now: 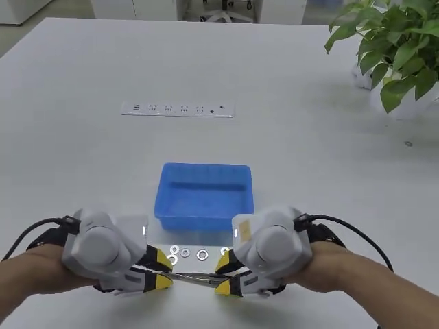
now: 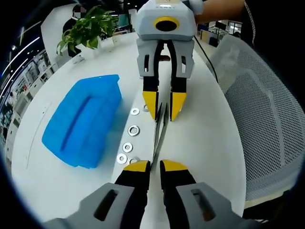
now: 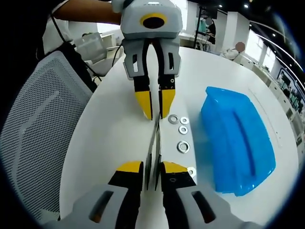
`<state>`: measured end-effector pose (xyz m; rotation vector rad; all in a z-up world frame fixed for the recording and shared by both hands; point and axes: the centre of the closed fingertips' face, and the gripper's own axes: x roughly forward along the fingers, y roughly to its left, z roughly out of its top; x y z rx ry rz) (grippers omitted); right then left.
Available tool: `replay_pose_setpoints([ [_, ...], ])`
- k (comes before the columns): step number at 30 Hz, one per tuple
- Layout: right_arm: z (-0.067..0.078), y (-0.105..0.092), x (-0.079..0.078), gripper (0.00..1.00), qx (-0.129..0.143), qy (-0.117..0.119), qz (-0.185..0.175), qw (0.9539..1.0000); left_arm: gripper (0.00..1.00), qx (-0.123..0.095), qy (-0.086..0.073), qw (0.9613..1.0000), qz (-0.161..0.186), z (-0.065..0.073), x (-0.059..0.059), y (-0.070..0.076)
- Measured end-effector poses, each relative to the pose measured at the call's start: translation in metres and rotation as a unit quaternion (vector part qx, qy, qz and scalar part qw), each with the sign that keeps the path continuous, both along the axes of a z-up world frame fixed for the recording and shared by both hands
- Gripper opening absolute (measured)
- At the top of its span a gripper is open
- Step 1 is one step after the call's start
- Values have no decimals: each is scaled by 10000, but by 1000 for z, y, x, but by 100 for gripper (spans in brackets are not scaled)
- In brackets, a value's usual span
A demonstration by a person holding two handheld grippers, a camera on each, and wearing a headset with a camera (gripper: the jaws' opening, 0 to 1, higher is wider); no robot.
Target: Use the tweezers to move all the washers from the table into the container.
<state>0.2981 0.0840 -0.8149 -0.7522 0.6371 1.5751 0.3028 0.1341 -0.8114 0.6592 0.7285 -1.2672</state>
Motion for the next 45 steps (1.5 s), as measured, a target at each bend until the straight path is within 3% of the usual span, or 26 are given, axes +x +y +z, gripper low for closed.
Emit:
replay_pose_setpoints([
  [7, 0, 0, 2, 13, -27, -62, 1, 10000, 7, 9, 16, 9999, -103, -3, -2, -1],
  [20, 0, 0, 3, 12, -3, -69, -72, 10000, 6, 39, -45, 9997, -239, -1, -2, -2],
  [45, 0, 0, -2, 14, 46, -134, 75, 9999, 5, -108, -203, 9994, -272, 47, -8, -14],
])
